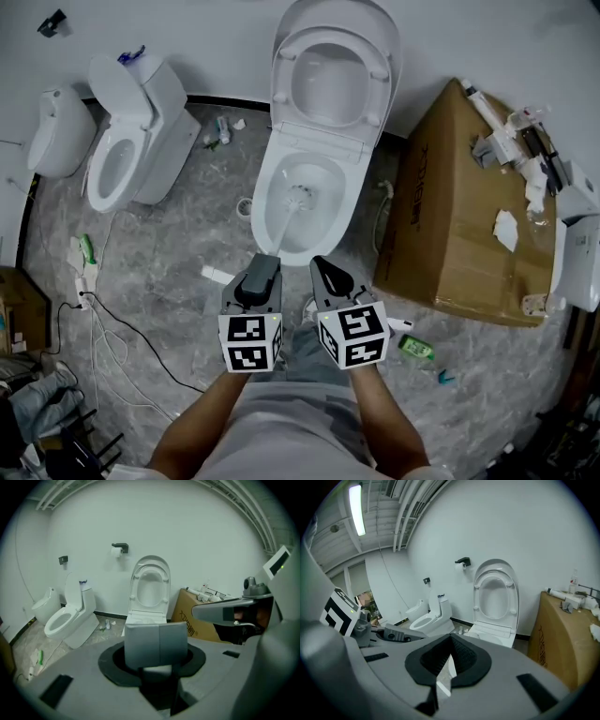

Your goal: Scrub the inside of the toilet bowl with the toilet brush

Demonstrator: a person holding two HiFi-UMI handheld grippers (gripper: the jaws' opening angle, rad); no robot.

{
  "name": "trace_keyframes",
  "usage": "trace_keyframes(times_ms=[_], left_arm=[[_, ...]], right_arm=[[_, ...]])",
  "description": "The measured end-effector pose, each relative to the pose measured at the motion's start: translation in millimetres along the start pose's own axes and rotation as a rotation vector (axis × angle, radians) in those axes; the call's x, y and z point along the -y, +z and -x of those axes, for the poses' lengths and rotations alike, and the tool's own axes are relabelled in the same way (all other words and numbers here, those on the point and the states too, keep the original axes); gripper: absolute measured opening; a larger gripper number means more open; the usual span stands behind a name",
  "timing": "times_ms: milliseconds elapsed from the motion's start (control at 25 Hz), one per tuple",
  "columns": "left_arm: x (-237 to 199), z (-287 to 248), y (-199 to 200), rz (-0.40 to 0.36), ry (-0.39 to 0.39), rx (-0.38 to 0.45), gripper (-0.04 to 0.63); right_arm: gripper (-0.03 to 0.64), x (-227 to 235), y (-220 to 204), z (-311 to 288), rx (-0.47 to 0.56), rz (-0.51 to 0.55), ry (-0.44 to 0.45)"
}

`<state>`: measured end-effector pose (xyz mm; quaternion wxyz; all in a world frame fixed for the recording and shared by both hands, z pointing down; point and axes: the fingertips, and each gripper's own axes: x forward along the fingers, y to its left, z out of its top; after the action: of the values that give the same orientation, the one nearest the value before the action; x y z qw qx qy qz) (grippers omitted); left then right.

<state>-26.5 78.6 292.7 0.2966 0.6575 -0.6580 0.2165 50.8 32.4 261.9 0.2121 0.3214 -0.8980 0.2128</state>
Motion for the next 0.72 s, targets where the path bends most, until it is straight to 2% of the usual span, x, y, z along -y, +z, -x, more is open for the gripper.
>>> trace_keyframes(times_ms=[160,440,720], left_arm=[[-3,-30,-8,-0.003,-0.016,-0.050,0.152],[-27,-91,-28,-0.018,-0.093,-0.122,0.152],[-46,-147,-56,-0.079,-0.227,-0.201,0.152]], right_arm=[[0.000,24,-7,-21,-0.013,-0.033,-0.018],[0.000,55,-30,-75,-0.047,-0.084,-0.090],[0.001,74,-51,-124,-0.065,-0.137,-0.192]])
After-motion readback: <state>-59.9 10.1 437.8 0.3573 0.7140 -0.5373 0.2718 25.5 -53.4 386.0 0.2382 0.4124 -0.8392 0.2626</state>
